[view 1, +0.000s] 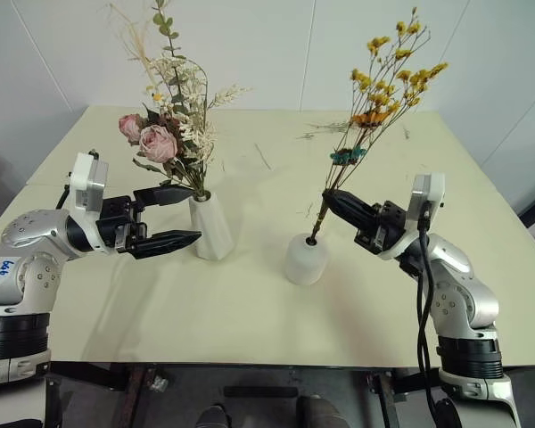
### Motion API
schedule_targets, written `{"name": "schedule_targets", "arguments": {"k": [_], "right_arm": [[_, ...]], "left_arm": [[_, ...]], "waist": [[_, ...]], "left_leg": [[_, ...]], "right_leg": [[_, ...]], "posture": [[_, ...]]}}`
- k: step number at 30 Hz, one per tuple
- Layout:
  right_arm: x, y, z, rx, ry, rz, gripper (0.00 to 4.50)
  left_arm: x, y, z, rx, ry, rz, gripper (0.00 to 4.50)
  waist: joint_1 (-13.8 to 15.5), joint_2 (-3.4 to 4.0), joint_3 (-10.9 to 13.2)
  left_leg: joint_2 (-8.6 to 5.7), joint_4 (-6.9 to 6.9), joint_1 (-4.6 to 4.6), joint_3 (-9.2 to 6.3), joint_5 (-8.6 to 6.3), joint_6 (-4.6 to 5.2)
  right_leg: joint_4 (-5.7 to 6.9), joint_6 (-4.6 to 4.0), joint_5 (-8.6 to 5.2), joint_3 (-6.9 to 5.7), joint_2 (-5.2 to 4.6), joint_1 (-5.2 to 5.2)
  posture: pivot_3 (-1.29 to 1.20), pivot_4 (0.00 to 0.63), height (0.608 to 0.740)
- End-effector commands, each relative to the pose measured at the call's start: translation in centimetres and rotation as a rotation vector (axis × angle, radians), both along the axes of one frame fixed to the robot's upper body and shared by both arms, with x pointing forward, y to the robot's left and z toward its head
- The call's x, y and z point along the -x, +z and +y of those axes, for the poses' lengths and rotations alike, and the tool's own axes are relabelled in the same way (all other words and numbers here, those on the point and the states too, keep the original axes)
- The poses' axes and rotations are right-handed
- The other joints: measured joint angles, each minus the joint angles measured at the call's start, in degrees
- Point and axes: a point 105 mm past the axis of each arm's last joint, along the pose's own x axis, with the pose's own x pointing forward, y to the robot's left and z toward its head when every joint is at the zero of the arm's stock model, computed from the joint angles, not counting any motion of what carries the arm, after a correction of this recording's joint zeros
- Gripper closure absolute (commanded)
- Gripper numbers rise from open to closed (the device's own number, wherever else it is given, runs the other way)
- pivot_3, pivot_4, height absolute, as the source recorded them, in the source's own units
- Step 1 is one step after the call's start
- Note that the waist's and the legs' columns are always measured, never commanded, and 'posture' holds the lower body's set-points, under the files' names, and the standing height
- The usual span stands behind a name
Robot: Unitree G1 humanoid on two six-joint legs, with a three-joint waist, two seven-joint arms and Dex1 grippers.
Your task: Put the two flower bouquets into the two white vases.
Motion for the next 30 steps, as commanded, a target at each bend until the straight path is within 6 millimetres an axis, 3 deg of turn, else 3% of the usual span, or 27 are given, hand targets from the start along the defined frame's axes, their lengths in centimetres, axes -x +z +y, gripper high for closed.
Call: {"name": "schedule_targets", "arguments": {"k": [1,17,30], "right_arm": [[0.5,0.8,0.2,0.018,-0.016,-0.065,4.47],[1.2,3.4,0.1,0.027,-0.028,-0.146,4.47],[0.6,0.4,0.1,0.040,-0.042,-0.061,4.47]], "left_arm": [[0.6,1.3,-0.2,0.004,-0.009,-0.055,0.00],[0.4,1.2,-0.2,0.015,0.001,-0.051,0.00],[0.4,1.3,-0.3,0.020,0.002,-0.055,0.00]], "waist": [[0.03,0.00,0.00],[0.06,0.00,0.00],[0.03,0.00,0.00]], "left_leg": [[0.00,0.00,0.00,0.00,0.00,0.00],[0.00,-0.03,-0.02,0.00,0.00,0.00],[0.00,-0.02,-0.01,0.00,0.00,0.00]], "right_leg": [[0.00,0.00,0.00,0.00,0.00,0.00],[-0.03,0.00,0.00,0.00,0.00,-0.01],[-0.03,0.00,0.00,0.01,0.00,-0.01]], "posture": [[0.00,0.150,0.740],[0.00,0.150,0.740],[0.00,0.150,0.740]]}}
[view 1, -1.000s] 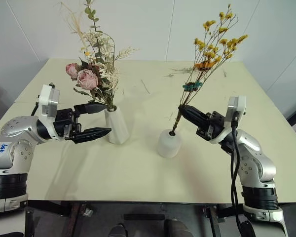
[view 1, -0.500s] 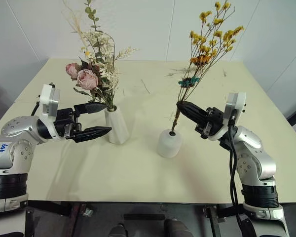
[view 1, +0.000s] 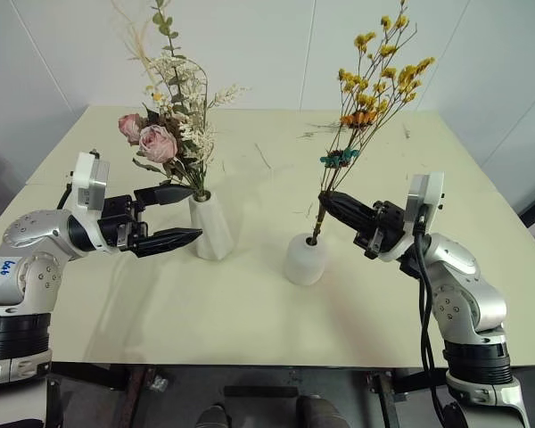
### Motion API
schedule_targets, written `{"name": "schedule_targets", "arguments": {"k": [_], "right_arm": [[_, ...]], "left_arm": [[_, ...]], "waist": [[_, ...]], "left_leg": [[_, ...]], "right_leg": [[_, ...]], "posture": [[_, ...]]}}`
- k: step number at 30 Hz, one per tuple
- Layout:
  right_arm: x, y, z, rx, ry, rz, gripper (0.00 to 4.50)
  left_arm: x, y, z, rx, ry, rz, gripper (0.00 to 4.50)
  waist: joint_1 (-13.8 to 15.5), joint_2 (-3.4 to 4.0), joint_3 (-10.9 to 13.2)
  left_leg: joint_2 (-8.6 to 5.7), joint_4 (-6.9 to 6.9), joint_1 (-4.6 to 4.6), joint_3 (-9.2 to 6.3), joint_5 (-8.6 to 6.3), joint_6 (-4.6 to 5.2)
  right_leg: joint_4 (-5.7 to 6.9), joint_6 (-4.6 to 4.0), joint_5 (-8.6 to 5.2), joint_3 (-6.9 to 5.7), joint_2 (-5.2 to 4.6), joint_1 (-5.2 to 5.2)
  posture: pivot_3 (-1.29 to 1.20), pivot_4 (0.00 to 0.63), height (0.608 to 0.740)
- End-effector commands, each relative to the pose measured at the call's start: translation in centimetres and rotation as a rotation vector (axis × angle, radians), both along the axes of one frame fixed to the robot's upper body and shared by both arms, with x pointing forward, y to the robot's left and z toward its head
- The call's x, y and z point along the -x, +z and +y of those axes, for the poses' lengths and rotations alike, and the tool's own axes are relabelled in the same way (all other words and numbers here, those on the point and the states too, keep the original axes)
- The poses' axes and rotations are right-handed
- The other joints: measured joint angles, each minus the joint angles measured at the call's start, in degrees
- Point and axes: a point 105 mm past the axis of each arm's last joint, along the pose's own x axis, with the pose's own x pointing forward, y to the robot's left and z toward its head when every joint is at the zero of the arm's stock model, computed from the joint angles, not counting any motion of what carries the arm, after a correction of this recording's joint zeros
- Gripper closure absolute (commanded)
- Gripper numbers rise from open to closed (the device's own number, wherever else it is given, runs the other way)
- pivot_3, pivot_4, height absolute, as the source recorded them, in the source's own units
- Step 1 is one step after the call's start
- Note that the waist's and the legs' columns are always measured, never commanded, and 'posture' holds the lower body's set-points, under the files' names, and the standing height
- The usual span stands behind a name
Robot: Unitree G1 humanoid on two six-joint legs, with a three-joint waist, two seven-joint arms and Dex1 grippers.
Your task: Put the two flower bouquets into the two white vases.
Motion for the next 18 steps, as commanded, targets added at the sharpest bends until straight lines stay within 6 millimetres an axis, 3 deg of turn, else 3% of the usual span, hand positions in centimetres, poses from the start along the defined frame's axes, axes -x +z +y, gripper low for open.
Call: {"name": "schedule_targets", "arguments": {"k": [1,14,18], "right_arm": [[0.1,-0.3,0.0,-0.014,-0.003,-0.017,4.47],[0.0,-2.9,0.7,0.009,-0.014,0.000,4.47],[0.5,-2.3,1.0,0.012,-0.002,-0.031,4.47]], "left_arm": [[0.6,1.3,-0.2,0.009,-0.013,-0.065,0.00],[0.6,1.6,-0.1,0.008,-0.002,-0.075,0.00],[0.6,1.6,0.0,0.007,0.000,-0.077,0.00]], "waist": [[0.03,0.00,0.00],[0.04,-0.01,-0.01],[0.02,-0.01,-0.01]], "left_leg": [[0.00,0.00,0.00,0.00,0.00,0.00],[0.00,0.01,0.01,0.00,0.00,-0.01],[0.00,0.01,0.02,0.00,0.00,-0.01]], "right_leg": [[0.00,0.00,0.00,0.00,0.00,0.00],[-0.01,-0.01,0.01,0.00,0.00,0.02],[-0.01,-0.01,0.01,0.00,0.00,0.03]], "posture": [[0.00,0.150,0.740],[0.00,0.150,0.740],[0.00,0.150,0.740]]}}
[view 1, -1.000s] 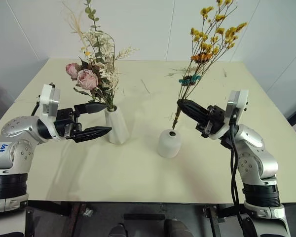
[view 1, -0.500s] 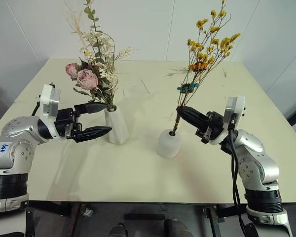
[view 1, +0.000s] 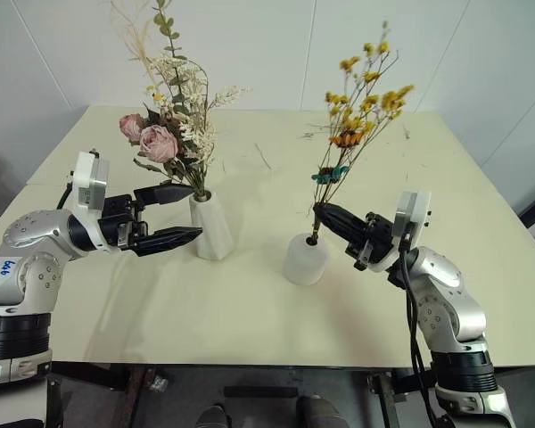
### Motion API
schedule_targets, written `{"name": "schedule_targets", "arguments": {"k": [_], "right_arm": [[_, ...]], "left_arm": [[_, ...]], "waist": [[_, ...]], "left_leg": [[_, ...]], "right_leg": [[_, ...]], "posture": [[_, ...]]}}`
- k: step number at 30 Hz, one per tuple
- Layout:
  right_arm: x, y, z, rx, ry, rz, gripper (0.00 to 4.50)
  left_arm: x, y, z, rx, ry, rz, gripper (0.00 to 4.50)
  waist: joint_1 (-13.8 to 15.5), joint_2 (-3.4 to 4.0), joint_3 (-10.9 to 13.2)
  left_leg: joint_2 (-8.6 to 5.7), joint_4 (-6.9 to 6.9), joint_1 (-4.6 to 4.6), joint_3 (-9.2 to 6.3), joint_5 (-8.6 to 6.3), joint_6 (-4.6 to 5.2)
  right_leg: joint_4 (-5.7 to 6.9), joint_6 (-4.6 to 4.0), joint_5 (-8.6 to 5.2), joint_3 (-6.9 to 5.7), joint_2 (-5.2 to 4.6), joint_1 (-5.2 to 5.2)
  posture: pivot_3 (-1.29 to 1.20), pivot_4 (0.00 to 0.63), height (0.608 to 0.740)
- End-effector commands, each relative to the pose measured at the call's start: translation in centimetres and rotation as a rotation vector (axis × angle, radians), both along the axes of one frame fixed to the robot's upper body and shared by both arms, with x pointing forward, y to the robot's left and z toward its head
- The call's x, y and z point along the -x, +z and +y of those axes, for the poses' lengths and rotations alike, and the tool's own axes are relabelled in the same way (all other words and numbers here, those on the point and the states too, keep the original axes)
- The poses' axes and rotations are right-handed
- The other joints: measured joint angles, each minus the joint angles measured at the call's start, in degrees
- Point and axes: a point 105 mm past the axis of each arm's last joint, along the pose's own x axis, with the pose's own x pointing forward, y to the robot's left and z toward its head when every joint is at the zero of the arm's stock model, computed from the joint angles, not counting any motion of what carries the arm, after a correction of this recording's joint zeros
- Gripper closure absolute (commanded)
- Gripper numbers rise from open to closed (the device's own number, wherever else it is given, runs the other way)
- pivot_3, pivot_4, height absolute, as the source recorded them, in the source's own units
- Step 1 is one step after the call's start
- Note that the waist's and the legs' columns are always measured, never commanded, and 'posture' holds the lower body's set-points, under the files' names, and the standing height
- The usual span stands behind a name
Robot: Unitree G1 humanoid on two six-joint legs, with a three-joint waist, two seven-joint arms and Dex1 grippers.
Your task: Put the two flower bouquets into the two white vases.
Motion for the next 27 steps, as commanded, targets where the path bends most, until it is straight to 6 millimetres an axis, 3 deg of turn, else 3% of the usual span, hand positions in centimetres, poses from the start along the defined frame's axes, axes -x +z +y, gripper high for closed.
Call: {"name": "schedule_targets", "arguments": {"k": [1,17,27], "right_arm": [[0.3,0.3,0.2,0.003,-0.001,-0.009,4.47],[0.8,3.6,-0.1,-0.009,-0.028,-0.105,4.47],[0.4,1.3,-0.3,0.010,-0.026,-0.026,4.47]], "left_arm": [[0.7,1.6,-0.1,0.004,-0.011,-0.077,0.00],[0.6,1.4,-0.1,0.012,-0.007,-0.072,0.00],[0.5,1.3,0.0,0.013,-0.005,-0.069,0.00]], "waist": [[-0.03,0.00,0.00],[0.01,0.00,0.00],[0.02,0.00,0.00]], "left_leg": [[0.00,0.01,0.00,0.00,0.00,0.00],[0.00,-0.04,-0.01,0.00,0.01,-0.01],[0.00,-0.05,-0.01,0.00,0.01,-0.01]], "right_leg": [[0.00,0.00,0.01,0.00,0.00,0.00],[-0.04,-0.03,0.02,0.00,0.00,-0.02],[-0.05,-0.03,0.02,0.00,0.00,-0.02]], "posture": [[0.00,0.150,0.740],[0.00,0.150,0.740],[0.00,0.150,0.740]]}}
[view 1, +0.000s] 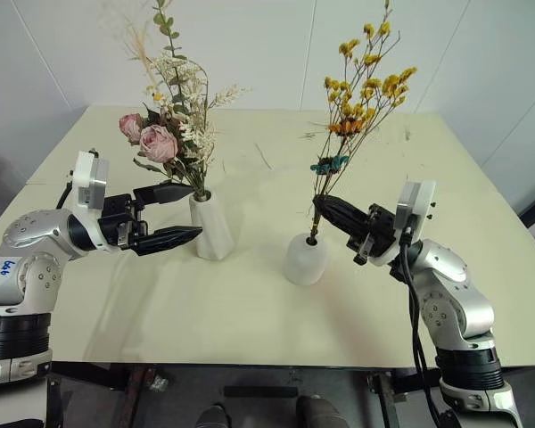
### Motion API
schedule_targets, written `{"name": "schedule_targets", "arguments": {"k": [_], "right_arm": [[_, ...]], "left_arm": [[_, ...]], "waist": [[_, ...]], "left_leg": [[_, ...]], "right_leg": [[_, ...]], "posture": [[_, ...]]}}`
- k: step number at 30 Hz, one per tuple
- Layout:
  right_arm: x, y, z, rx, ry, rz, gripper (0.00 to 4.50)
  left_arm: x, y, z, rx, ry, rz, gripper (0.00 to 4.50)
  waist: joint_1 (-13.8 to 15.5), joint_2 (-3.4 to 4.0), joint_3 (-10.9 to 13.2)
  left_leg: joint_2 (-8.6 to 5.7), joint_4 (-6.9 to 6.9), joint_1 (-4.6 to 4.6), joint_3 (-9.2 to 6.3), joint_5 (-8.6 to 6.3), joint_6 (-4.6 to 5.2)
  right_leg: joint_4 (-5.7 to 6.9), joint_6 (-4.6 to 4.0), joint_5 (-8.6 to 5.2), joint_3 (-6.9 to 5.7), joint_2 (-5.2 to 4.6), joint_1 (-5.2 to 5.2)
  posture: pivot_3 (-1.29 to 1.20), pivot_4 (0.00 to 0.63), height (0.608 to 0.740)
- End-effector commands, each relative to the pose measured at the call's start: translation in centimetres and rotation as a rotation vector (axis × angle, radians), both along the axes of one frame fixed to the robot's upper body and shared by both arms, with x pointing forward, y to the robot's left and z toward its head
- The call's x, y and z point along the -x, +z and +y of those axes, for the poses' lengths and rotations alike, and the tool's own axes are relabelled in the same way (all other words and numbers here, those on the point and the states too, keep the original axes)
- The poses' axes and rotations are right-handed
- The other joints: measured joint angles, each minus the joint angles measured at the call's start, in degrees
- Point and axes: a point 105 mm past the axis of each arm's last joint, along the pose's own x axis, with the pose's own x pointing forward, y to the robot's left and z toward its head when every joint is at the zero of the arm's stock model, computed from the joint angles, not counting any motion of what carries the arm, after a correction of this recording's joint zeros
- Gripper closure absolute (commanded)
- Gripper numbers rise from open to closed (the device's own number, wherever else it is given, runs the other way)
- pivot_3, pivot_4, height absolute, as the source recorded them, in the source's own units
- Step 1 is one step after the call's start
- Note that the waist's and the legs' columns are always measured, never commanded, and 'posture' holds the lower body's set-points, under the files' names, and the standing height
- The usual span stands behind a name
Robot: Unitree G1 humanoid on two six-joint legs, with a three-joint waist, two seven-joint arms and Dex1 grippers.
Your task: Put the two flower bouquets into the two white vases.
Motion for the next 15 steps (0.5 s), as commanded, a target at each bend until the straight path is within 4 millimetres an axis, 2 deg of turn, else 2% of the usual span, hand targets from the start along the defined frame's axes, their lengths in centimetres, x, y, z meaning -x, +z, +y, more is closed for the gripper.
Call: {"name": "schedule_targets", "arguments": {"k": [1,11,15], "right_arm": [[0.3,-0.2,-0.1,-0.003,0.003,-0.014,4.47],[0.2,-2.4,0.6,-0.007,0.012,0.028,4.47],[0.4,-2.0,0.8,-0.014,0.015,0.008,4.47]], "left_arm": [[0.6,1.3,0.0,0.012,-0.009,-0.066,0.00],[0.6,1.4,0.1,0.010,-0.003,-0.071,0.00],[0.7,1.5,0.1,0.009,0.001,-0.074,0.00]], "waist": [[-0.03,0.00,0.00],[-0.02,-0.01,-0.01],[-0.01,-0.01,-0.01]], "left_leg": [[0.00,0.00,0.00,0.00,0.00,0.00],[0.00,0.01,0.02,0.00,0.00,0.00],[0.00,0.01,0.02,0.00,0.00,0.00]], "right_leg": [[0.00,0.00,0.00,0.00,0.00,0.00],[0.01,0.00,0.00,0.00,0.00,0.02],[0.01,0.00,0.00,0.00,0.00,0.02]], "posture": [[0.00,0.150,0.740],[0.00,0.150,0.740],[0.00,0.150,0.740]]}}
